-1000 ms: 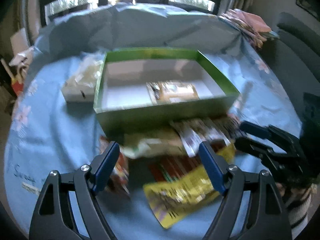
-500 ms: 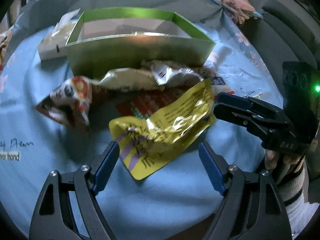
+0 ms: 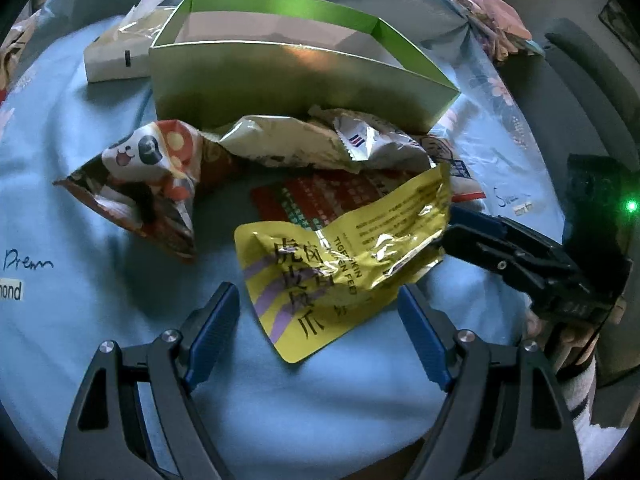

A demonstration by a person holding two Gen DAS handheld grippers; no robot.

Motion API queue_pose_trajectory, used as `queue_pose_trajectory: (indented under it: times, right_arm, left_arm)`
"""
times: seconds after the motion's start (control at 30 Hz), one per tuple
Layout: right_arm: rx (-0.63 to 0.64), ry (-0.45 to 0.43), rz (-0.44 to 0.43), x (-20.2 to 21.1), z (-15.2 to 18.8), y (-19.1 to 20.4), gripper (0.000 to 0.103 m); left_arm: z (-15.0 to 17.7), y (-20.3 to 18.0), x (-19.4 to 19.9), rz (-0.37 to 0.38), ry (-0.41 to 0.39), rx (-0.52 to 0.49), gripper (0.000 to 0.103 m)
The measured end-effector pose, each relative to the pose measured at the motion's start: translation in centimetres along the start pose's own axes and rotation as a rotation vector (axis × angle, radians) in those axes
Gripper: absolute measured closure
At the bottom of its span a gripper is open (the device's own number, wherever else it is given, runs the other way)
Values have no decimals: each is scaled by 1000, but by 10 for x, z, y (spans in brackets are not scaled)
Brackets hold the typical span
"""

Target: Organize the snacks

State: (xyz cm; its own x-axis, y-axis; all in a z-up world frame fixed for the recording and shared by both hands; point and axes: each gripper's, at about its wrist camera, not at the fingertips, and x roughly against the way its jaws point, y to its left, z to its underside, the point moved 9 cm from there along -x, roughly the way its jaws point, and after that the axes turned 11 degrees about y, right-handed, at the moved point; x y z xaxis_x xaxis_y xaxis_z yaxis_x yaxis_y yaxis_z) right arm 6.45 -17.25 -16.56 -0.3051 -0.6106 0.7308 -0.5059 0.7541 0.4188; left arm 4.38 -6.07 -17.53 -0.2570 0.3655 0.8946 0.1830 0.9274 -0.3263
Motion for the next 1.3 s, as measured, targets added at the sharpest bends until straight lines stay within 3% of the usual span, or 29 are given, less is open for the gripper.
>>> queue_pose_trajectory:
  times: [0.33, 0.63, 0.8, 1.0, 1.3]
  right_arm:
    - [1, 22, -15, -10, 1, 5, 42]
    - [6, 25, 16, -9, 2, 2, 49]
    - [3, 15, 8, -4, 2, 4, 54]
    - [13, 3, 15, 2, 7, 10, 54]
    - [49, -98, 17, 33, -12, 26, 54]
  left_arm:
    - [-5, 4, 0, 55, -13, 25, 24]
    - [-6, 10, 4, 44, -35, 46, 37]
    - [-5, 14, 12, 74, -42, 72, 46]
    - [-2, 5, 21, 37, -73, 30, 46]
    - [-21, -10, 55, -9, -189, -27, 46]
